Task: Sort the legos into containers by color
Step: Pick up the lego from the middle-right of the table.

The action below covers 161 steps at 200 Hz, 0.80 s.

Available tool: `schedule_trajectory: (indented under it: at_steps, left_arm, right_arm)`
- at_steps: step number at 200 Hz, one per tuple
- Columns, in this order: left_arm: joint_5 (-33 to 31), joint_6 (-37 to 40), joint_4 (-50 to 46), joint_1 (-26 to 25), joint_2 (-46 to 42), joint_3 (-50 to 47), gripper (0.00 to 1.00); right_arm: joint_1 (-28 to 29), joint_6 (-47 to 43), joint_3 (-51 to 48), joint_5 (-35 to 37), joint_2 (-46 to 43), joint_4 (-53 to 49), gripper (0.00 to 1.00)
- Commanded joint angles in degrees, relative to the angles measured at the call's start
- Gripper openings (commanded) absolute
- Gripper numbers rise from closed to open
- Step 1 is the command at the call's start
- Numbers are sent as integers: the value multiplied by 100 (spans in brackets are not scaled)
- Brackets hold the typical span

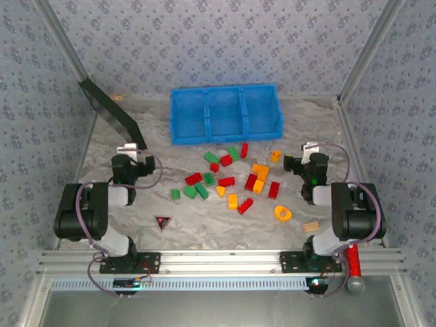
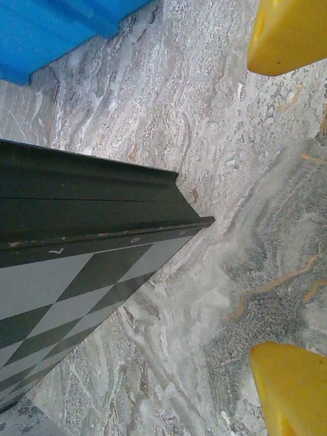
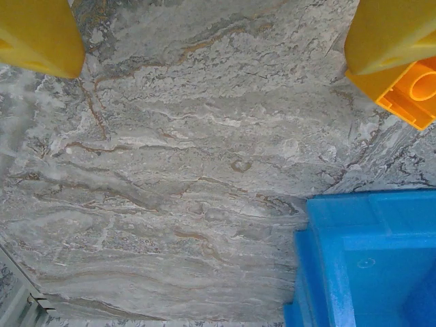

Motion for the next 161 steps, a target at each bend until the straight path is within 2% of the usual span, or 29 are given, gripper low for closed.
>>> schedule_trajectory:
  at_steps: [1,93,106,161]
  left_arm:
    - [-18,68,141,-11,-9,101,100]
    - [-18,66,141,-3,-9,100,100]
    - [231,-9,148,132,-11,95,100]
    - [295,-17,159,169,-12,91,100]
  right_arm:
    - [-11,50,45,-40,-23,34,100]
    - [-19,50,44,-40,-23,31,100]
    - [-20,50,48,-40,-19,36,100]
    - [-70,83,43,-122,-23,23,100]
